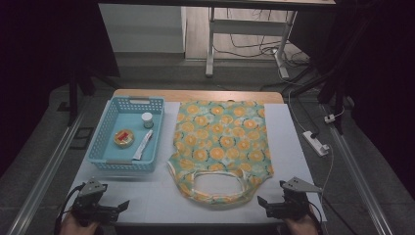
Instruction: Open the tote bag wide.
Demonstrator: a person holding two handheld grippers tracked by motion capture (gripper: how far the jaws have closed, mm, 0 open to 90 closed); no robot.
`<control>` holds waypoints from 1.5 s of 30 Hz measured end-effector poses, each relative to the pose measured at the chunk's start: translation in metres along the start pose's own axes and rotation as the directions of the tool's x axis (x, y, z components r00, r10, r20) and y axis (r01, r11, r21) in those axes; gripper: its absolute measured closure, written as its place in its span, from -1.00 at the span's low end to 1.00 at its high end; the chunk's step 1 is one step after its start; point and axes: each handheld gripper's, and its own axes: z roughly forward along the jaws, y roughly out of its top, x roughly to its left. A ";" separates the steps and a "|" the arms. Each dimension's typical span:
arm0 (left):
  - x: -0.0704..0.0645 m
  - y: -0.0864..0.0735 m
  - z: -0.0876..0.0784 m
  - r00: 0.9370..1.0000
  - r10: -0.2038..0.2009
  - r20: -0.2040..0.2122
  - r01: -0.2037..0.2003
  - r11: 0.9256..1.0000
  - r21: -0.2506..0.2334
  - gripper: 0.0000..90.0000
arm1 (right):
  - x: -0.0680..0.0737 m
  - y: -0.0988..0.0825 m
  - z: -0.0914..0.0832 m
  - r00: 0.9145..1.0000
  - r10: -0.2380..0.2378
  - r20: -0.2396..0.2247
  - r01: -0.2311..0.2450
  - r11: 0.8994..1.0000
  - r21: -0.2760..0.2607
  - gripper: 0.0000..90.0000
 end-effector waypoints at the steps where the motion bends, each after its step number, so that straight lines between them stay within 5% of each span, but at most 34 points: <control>1: 0.000 0.000 0.000 1.000 -0.001 -0.004 0.001 1.000 -0.001 -1.00 | 0.000 0.000 0.000 1.000 -0.002 0.000 0.002 1.000 0.002 -1.00; 26: 0.001 0.001 0.004 1.000 0.010 0.027 -0.011 0.999 0.034 -1.00 | -0.001 0.001 0.001 1.000 -0.001 -0.028 0.002 1.000 0.016 -1.00; 45: 0.001 0.002 0.005 0.999 0.018 0.043 -0.020 0.999 0.041 -1.00 | 0.011 0.013 0.000 0.994 -0.088 -0.060 0.088 0.996 0.010 -1.00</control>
